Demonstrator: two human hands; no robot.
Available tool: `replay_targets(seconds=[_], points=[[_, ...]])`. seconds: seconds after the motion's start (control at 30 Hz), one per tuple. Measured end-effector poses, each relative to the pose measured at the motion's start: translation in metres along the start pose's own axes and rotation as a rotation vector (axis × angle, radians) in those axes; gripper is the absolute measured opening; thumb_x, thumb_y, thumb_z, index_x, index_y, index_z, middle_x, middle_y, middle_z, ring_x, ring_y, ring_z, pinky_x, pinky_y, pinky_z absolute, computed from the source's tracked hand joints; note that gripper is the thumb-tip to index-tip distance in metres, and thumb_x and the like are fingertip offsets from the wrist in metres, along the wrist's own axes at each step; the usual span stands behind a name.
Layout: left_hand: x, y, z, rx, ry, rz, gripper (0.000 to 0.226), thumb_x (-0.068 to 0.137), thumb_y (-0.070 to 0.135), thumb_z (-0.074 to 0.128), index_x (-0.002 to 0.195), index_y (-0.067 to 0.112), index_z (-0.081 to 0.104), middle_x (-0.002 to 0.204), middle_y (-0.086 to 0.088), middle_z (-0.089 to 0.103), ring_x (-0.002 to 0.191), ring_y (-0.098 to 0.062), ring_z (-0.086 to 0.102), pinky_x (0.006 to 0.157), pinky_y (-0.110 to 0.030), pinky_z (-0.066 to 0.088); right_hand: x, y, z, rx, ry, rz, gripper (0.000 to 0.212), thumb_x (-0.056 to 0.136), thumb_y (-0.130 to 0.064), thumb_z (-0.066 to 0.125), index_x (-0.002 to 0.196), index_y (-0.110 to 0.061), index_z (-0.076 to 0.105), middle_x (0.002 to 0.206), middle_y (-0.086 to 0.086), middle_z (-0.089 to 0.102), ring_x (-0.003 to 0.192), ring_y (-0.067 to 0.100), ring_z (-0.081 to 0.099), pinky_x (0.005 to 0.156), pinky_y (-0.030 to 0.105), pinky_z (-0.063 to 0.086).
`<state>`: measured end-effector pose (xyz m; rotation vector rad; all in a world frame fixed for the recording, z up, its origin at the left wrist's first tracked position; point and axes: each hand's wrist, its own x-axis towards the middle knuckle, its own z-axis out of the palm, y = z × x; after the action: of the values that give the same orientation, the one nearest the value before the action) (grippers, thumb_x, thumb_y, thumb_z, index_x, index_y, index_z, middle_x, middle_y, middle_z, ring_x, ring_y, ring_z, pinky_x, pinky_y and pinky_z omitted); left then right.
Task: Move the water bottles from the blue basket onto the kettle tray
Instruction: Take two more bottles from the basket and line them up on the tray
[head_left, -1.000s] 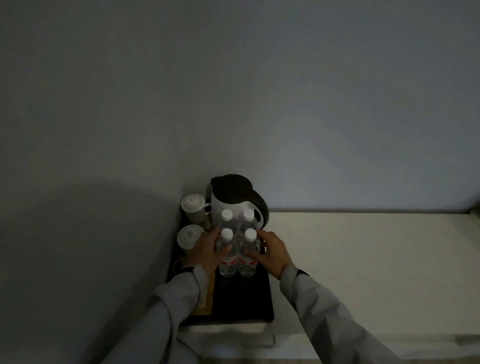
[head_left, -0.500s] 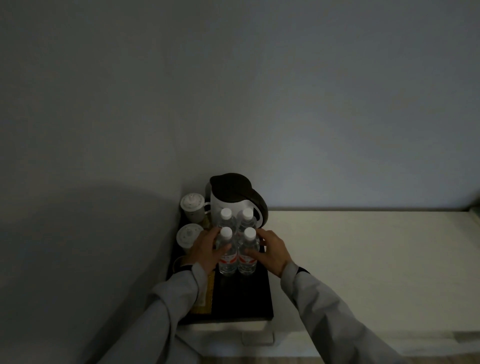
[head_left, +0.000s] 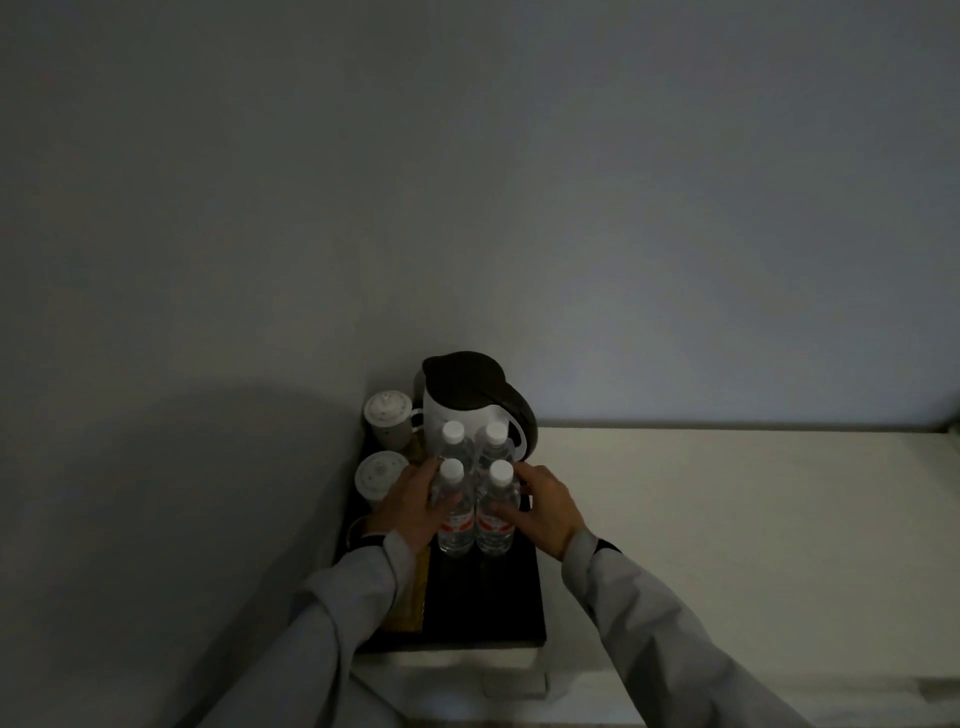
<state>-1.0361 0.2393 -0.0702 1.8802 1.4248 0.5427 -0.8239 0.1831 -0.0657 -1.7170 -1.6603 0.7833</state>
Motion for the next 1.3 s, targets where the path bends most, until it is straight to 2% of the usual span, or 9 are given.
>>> replay_targets(seconds=[0.13, 0.27, 0.4, 0.57, 0.7, 0.77, 1.0, 1.3], points=[[-0.006, 0.01, -0.005, -0.001, 0.014, 0.012, 0.048, 0.088, 0.045, 0.064, 0.13, 0.028, 0.05, 0.119, -0.005, 0.057, 0.109, -0.025, 0.059, 0.094, -0.041, 0.05, 0.0, -0.003, -0.009, -0.01, 0.0, -0.021, 0.051, 0.085, -0.04, 0.073, 0.13, -0.023, 0.057, 0.117, 0.012, 0.063, 0.11, 0.029, 0.06, 0.093, 0.043, 0.051], [-0.014, 0.035, -0.02, 0.018, 0.094, 0.038, 0.048, 0.09, 0.047, 0.06, 0.134, 0.03, 0.049, 0.132, -0.003, 0.055, 0.115, -0.022, 0.058, 0.097, -0.042, 0.05, 0.0, -0.011, -0.035, 0.0, 0.044, -0.055, 0.051, 0.086, -0.049, 0.069, 0.13, -0.027, 0.055, 0.117, 0.005, 0.062, 0.108, 0.022, 0.059, 0.085, 0.03, 0.048], [-0.021, 0.074, -0.043, 0.119, 0.171, 0.137, 0.051, 0.092, 0.047, 0.057, 0.139, 0.028, 0.047, 0.142, -0.005, 0.049, 0.127, -0.024, 0.049, 0.107, -0.039, 0.043, -0.005, -0.028, -0.083, -0.044, 0.104, -0.164, 0.065, 0.085, -0.062, 0.061, 0.137, -0.025, 0.051, 0.129, 0.004, 0.058, 0.117, 0.018, 0.057, 0.097, 0.03, 0.047], [-0.038, 0.151, -0.073, 0.385, 0.375, 0.406, 0.068, 0.091, 0.062, 0.039, 0.141, 0.017, 0.049, 0.143, -0.016, 0.05, 0.132, -0.033, 0.047, 0.111, -0.046, 0.038, -0.026, -0.057, -0.154, -0.228, 0.192, -0.286, 0.077, 0.088, -0.052, 0.066, 0.151, -0.019, 0.037, 0.147, 0.012, 0.046, 0.135, 0.026, 0.045, 0.112, 0.04, 0.04], [-0.049, 0.203, -0.089, 0.532, 0.298, 0.45, 0.074, 0.089, 0.068, 0.041, 0.152, 0.035, 0.022, 0.162, -0.006, 0.021, 0.148, -0.027, 0.018, 0.12, -0.049, 0.019, -0.061, -0.079, -0.212, -0.367, 0.318, -0.283, 0.082, 0.087, -0.062, 0.059, 0.154, -0.025, 0.03, 0.157, 0.009, 0.038, 0.147, 0.028, 0.031, 0.118, 0.047, 0.031], [-0.054, 0.22, -0.091, 0.559, 0.302, 0.501, 0.076, 0.087, 0.073, 0.036, 0.152, 0.041, 0.014, 0.164, -0.002, 0.014, 0.15, -0.025, 0.012, 0.121, -0.05, 0.016, -0.08, -0.085, -0.237, -0.428, 0.374, -0.262, 0.083, 0.086, -0.068, 0.054, 0.155, -0.028, 0.027, 0.159, 0.007, 0.034, 0.15, 0.03, 0.025, 0.118, 0.052, 0.029], [-0.076, 0.27, -0.055, 0.487, 0.287, 0.692, 0.078, 0.085, 0.076, 0.032, 0.152, 0.037, 0.02, 0.161, -0.007, 0.024, 0.146, -0.029, 0.024, 0.118, -0.052, 0.023, -0.167, -0.079, -0.297, -0.542, 0.526, -0.135, 0.082, 0.086, -0.078, 0.042, 0.154, -0.038, 0.02, 0.162, 0.002, 0.029, 0.152, 0.026, 0.021, 0.121, 0.051, 0.024], [-0.108, 0.37, 0.037, 0.427, 0.234, 0.831, 0.075, 0.085, 0.073, 0.035, 0.15, 0.037, 0.027, 0.157, -0.006, 0.034, 0.143, -0.027, 0.031, 0.118, -0.046, 0.026, -0.274, -0.035, -0.379, -0.557, 0.65, -0.037, 0.08, 0.088, -0.074, 0.045, 0.154, -0.038, 0.02, 0.163, 0.0, 0.027, 0.152, 0.024, 0.019, 0.121, 0.052, 0.024]])
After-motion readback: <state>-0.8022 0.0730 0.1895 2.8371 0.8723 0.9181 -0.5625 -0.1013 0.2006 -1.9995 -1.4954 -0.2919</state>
